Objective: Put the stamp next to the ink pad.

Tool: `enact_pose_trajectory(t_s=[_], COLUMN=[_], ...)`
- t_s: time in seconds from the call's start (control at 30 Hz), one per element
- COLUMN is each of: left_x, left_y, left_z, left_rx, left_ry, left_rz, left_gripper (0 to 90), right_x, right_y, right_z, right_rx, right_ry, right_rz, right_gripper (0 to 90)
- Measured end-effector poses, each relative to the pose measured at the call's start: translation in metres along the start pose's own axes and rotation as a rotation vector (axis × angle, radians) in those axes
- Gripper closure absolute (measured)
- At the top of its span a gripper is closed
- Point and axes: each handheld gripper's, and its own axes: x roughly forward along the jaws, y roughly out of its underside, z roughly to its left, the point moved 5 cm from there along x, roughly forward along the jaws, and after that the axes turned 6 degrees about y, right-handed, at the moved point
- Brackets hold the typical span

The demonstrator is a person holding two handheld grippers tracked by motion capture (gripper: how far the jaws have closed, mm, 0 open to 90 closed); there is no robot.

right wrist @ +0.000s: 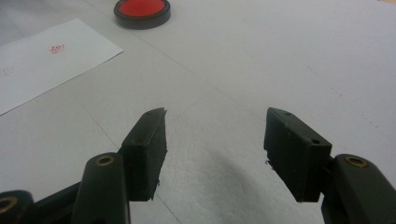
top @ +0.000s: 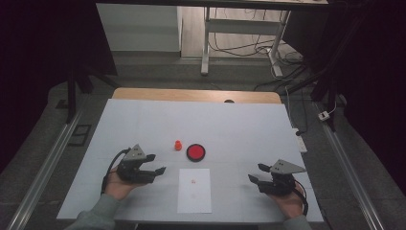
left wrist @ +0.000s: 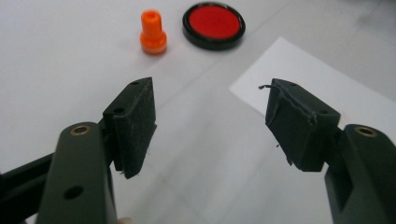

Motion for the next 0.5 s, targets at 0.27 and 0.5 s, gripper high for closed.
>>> enact_pose_trajectory(t_s=[0.27, 0.5], left_x=[-0.022, -0.021], left_y=[0.023, 0.021], left_z=[-0.003, 0.001], left_rx=[-0.012, -0.011], left_ry=[-0.013, -0.021], left_rz=[-0.01, -0.015], left_gripper=[33.1, 33.1], right_x=[-0.003, -0.006], right_y=[0.001, 0.0], right_z=[-0.002, -0.002], right_rx=[-0.025, -0.023], right_ry=[0.012, 0.012], right_rz=[-0.016, -0.037], right_gripper=[38.2, 38.2])
